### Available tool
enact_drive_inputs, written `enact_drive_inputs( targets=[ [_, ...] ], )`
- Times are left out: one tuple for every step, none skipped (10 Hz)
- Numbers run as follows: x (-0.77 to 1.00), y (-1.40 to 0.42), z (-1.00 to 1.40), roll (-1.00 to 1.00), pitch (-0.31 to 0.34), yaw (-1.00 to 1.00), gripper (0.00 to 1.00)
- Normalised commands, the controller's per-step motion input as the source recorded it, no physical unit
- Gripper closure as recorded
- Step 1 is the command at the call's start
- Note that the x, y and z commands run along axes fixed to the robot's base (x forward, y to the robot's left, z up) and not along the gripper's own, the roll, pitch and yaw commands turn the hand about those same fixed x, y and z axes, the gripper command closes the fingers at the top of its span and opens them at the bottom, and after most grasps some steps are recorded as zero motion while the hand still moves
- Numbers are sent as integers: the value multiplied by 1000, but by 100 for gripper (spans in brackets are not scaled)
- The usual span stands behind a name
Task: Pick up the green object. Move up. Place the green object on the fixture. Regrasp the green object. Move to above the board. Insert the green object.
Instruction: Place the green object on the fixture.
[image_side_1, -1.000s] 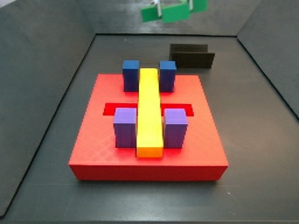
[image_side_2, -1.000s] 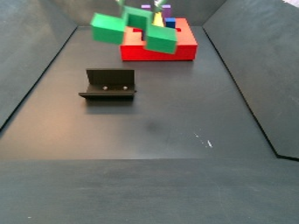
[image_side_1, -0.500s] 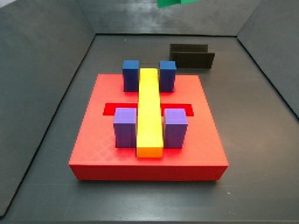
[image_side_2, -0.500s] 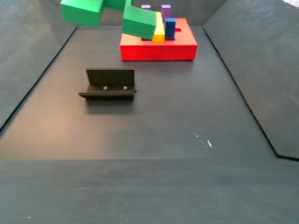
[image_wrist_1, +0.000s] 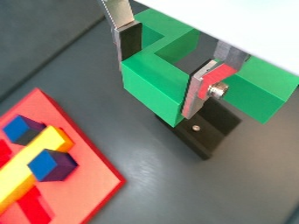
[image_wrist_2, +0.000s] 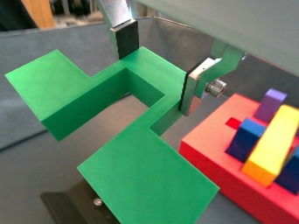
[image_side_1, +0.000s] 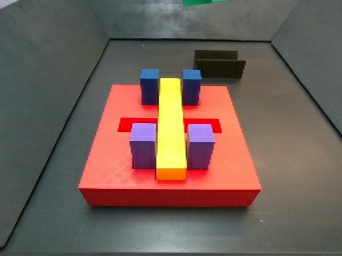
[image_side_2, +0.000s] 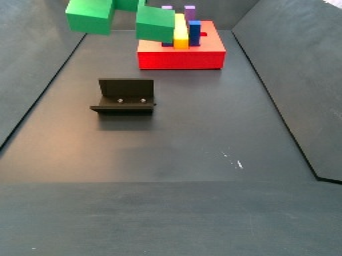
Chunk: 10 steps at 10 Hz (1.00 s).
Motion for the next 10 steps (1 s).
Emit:
enact_drive_inputs(
  targets=[
    [703,97,57,-397,726,-89,100],
    [709,89,71,-397,717,-89,100],
    [711,94,74,-400,709,-89,100],
    [723,66,120,-426,666,-109,100],
    [720,114,271,-571,474,-174,100],
    [677,137,291,-726,363,-177,100],
    [646,134,269,-803,263,-231,100],
    [623,160,234,-851,183,-231,100],
    [600,254,151,-866,97,-180,100],
    [609,280,134,-914,0,-149,100]
  ],
)
